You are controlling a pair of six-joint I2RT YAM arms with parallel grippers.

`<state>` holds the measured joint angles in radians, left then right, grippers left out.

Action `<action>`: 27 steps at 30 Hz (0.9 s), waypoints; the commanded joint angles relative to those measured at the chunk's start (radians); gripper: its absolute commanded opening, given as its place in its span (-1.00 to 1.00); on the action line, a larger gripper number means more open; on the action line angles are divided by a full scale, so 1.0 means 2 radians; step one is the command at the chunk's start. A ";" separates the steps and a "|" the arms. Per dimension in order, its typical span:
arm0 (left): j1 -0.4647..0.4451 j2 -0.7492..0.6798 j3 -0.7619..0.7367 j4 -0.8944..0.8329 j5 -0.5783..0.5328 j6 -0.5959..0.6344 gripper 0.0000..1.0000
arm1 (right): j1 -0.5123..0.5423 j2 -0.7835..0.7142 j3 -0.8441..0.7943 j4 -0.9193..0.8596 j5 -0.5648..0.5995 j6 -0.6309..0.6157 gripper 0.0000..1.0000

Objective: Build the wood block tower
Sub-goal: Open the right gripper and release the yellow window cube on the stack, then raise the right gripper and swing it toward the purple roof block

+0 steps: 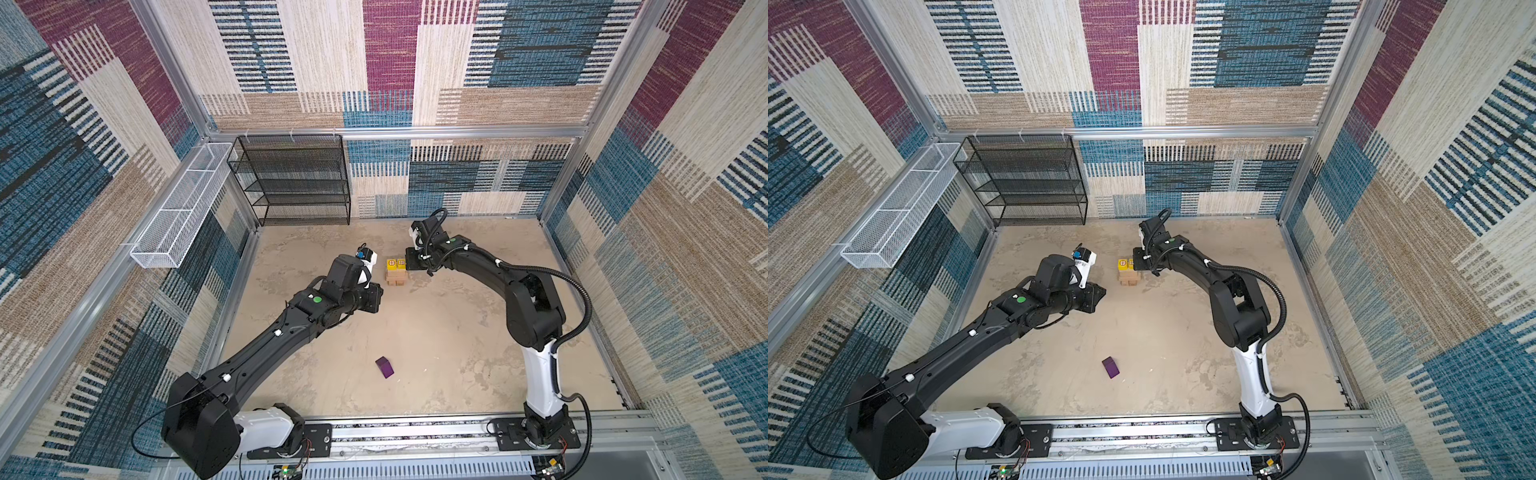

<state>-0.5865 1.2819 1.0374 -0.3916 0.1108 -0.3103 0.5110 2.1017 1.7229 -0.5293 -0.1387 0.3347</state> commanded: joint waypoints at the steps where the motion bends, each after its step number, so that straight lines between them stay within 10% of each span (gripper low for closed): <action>1: 0.000 -0.003 0.002 0.006 -0.002 0.011 -0.63 | 0.000 -0.001 0.004 0.005 -0.009 -0.001 -1.00; 27: 0.000 -0.006 0.002 0.005 -0.003 0.011 -0.63 | 0.000 -0.003 0.006 0.004 -0.019 -0.001 -1.00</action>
<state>-0.5865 1.2751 1.0374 -0.3916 0.1101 -0.3103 0.5110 2.1017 1.7233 -0.5293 -0.1581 0.3351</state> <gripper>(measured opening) 0.182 0.048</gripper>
